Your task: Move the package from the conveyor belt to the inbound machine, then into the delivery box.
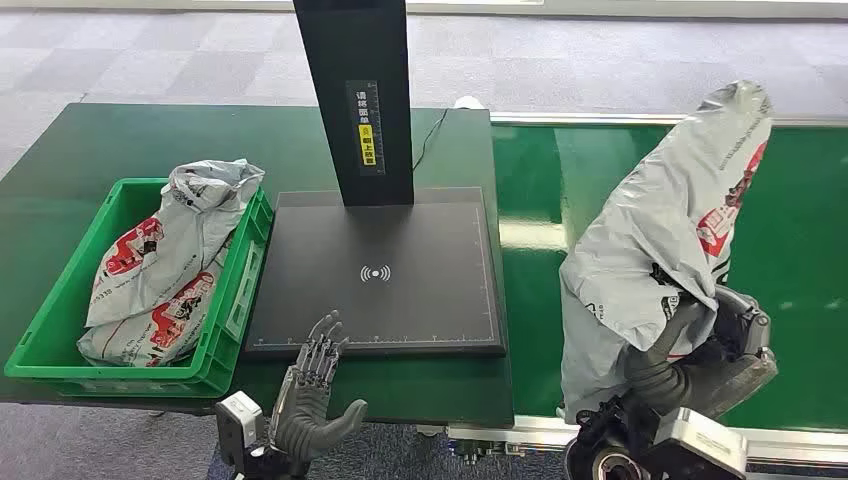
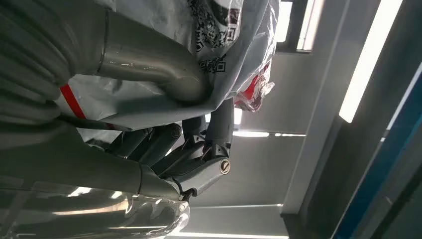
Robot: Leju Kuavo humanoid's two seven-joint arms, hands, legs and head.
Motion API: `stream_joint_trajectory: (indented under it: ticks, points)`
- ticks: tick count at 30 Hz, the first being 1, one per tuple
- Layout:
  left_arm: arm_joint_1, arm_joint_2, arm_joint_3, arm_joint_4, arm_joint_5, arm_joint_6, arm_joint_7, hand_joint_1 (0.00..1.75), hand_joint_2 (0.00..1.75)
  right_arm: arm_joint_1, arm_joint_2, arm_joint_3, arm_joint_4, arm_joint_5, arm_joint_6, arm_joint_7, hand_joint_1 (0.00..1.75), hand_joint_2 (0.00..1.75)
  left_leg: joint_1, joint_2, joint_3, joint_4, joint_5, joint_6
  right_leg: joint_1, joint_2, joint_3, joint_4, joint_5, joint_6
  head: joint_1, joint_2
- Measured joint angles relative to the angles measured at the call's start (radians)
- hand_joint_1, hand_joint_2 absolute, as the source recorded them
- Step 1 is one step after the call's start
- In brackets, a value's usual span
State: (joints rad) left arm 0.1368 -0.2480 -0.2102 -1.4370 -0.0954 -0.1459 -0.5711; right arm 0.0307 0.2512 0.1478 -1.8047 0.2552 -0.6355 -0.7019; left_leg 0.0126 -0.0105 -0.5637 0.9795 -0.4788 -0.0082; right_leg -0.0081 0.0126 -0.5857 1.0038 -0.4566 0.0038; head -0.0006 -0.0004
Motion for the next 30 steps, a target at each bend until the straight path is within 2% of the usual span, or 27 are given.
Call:
stream_joint_trajectory:
  ticks: [5,7,9,13,15,18,22,26,30]
  points:
    - [-0.003,0.000,0.002,0.001,0.001,-0.004,-0.001,0.00,1.75,-0.009,-0.045,0.075,-0.023,-0.103,0.015,0.000,1.75,1.75,0.000,0.000,0.000,0.000,0.000,0.000,0.000,0.000,0.001,0.000,0.000,0.000,0.000,0.000]
    - [-0.010,0.000,0.001,0.005,0.001,-0.010,-0.002,0.00,1.75,-0.033,-0.059,0.082,0.002,-0.155,0.071,0.001,1.75,1.75,0.000,0.000,0.000,0.000,0.000,0.000,0.000,0.000,0.001,0.000,0.000,0.000,0.000,0.000]
    - [-0.020,-0.001,0.000,0.012,0.001,-0.015,-0.005,0.00,1.75,-0.068,-0.067,0.071,0.056,-0.179,0.164,0.004,1.75,1.75,0.000,0.000,0.001,0.000,0.000,0.000,0.000,0.000,0.002,0.000,0.000,0.000,0.000,0.000]
    - [-0.046,-0.001,-0.005,0.038,0.002,-0.025,-0.015,0.00,1.75,-0.189,-0.073,0.011,0.280,-0.138,0.385,0.012,1.75,1.75,0.000,0.001,0.003,0.000,0.001,0.000,0.000,0.001,0.003,0.000,0.002,0.000,0.000,0.000]
    - [-0.057,-0.001,-0.007,0.052,0.002,-0.029,-0.019,0.00,1.75,-0.273,-0.076,-0.024,0.444,-0.084,0.441,0.028,1.75,1.75,0.000,0.000,0.004,0.000,0.001,0.001,0.000,0.000,0.004,0.000,0.002,0.000,-0.001,0.000]
    - [-0.065,-0.001,-0.009,0.068,0.002,-0.034,-0.022,0.00,1.75,-0.382,-0.083,-0.051,0.664,-0.002,0.476,0.063,1.75,1.75,0.000,0.000,0.004,0.000,0.002,0.001,0.000,0.000,0.005,0.000,0.002,0.000,-0.001,0.000]
    - [-0.069,0.000,-0.009,0.083,0.005,-0.047,-0.027,0.00,1.75,-0.485,-0.090,-0.061,0.885,0.070,0.499,0.098,1.75,1.75,0.000,0.000,0.003,0.000,0.002,0.001,0.000,0.000,0.004,0.000,0.002,0.000,-0.001,0.000]
    - [-0.077,0.000,-0.008,0.098,0.009,-0.059,-0.029,0.00,1.75,-0.549,-0.092,-0.063,1.024,0.109,0.532,0.112,1.75,1.75,0.000,0.000,0.002,0.000,0.002,0.001,0.000,0.000,0.003,0.000,0.002,0.000,-0.001,0.000]
    - [-0.087,0.000,-0.008,0.115,0.015,-0.071,-0.032,0.00,1.75,-0.587,-0.092,-0.064,1.107,0.111,0.598,0.092,1.75,1.75,0.000,0.000,0.001,0.000,0.002,0.001,0.000,0.000,0.002,0.000,0.002,0.000,-0.001,0.000]
